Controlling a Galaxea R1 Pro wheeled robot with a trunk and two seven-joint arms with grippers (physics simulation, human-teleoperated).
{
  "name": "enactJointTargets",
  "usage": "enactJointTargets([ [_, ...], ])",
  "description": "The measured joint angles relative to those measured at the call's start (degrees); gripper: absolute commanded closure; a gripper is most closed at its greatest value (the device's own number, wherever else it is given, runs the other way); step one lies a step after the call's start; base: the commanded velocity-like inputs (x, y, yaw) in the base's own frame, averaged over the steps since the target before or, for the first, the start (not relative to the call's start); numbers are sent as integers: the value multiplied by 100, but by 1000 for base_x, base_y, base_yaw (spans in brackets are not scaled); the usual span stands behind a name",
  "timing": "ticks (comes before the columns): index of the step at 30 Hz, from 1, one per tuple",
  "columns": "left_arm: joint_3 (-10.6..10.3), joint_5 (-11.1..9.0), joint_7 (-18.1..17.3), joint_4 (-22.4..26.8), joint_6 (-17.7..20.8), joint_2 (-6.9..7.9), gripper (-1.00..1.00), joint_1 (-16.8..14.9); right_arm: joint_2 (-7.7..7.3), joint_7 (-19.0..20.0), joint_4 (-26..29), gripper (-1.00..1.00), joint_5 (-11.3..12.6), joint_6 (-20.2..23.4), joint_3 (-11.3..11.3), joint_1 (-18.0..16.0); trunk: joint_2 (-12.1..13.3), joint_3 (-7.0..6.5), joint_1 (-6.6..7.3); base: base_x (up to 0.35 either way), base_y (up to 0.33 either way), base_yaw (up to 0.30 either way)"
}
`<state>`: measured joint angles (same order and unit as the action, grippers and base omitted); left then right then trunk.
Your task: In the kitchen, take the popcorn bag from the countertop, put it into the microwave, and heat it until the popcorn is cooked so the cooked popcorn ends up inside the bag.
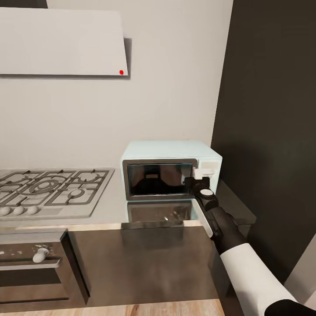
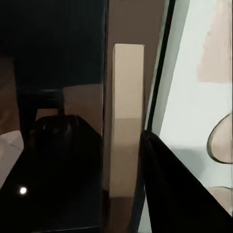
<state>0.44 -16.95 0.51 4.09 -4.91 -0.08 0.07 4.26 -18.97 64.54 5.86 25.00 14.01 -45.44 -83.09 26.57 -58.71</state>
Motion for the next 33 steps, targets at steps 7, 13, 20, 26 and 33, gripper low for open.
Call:
enactJointTargets([
  [7,-1,0,0,-1,-1,0,-100,1,-248,11,-144,100,-58,20,-6,-30,4,-1,-4,-69,0,0],
  [13,-2,0,1,0,-1,0,-100,0,-246,12,-156,100,-35,4,-5,-30,4,-1,-1,-45,0,0],
  [20,-2,0,1,3,-1,0,-100,0,-246,12,-158,100,-35,-2,0,-29,4,-1,-2,-33,0,0],
  [26,0,-1,5,6,-1,0,-100,0,-243,8,-158,100,-43,-6,0,-29,4,-1,-4,-193,7,0],
  [33,2,-2,5,6,-2,0,-100,0,-237,5,-159,100,-24,-19,3,-28,4,-1,-4,-197,100,0],
])
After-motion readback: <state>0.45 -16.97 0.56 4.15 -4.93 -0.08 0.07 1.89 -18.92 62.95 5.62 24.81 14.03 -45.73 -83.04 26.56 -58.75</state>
